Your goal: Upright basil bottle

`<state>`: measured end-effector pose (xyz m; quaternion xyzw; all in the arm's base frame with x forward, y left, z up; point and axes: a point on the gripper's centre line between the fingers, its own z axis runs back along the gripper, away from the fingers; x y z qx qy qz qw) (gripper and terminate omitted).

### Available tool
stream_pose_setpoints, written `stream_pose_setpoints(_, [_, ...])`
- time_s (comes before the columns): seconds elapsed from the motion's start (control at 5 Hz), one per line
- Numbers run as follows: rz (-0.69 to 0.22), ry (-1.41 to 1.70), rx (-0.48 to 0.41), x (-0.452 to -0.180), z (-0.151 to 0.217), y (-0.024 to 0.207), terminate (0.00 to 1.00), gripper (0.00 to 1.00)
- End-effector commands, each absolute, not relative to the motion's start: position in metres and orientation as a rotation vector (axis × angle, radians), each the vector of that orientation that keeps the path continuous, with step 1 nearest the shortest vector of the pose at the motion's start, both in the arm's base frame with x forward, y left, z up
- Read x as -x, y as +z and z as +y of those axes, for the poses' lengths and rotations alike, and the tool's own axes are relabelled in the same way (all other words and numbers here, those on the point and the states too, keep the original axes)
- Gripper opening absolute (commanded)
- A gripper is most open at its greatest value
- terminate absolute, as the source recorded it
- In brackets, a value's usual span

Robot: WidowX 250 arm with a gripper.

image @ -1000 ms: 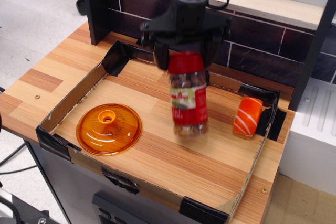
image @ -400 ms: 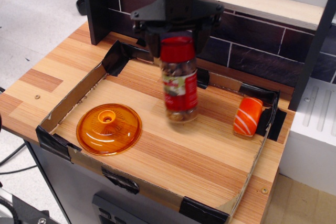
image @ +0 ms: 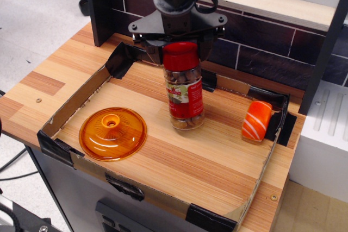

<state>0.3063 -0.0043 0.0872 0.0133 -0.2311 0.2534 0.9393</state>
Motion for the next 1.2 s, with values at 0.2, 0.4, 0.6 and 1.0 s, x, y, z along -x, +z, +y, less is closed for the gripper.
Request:
stream_pose_setpoints(0.2, [-0.407, 0.559, 0.014, -0.293, -0.012, 0.106, 0.00, 1.00])
stream_pose_setpoints(0.4, [-0.361, 0.584, 0.022, -0.286, -0.015, 0.117, 0.00, 1.00])
stream_pose_setpoints(0.6, [-0.323, 0.638, 0.031, -0.284, -0.015, 0.133, 0.00, 1.00])
stream_pose_setpoints(1.0, [-0.299, 0.740, 0.070, -0.284, -0.006, 0.174, 1.00, 1.00])
